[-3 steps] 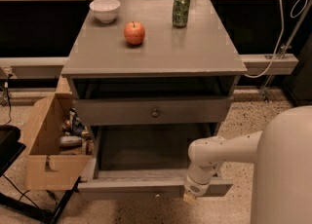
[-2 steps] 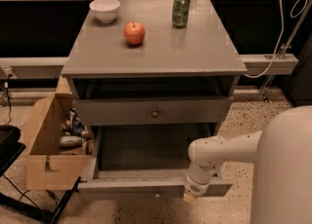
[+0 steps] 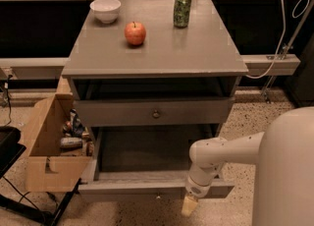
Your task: Open middle drawer
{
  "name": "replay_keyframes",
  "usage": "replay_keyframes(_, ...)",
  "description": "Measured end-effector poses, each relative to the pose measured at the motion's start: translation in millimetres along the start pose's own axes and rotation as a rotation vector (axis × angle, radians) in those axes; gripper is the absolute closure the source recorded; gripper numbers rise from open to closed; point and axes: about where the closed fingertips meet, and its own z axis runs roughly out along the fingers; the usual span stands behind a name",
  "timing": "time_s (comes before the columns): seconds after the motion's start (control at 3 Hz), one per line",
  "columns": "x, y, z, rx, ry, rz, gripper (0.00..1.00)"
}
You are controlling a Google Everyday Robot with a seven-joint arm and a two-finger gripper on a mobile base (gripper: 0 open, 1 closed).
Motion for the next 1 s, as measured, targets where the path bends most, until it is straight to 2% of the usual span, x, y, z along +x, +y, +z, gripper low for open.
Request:
replay_keyframes(0.33,-0.1,-0.1,-0.1,0.0,0.0,0.0,0.0)
replay_keyframes(1.0,-0.1,-0.2,-0.2,0.0,0.0,0.0,0.0)
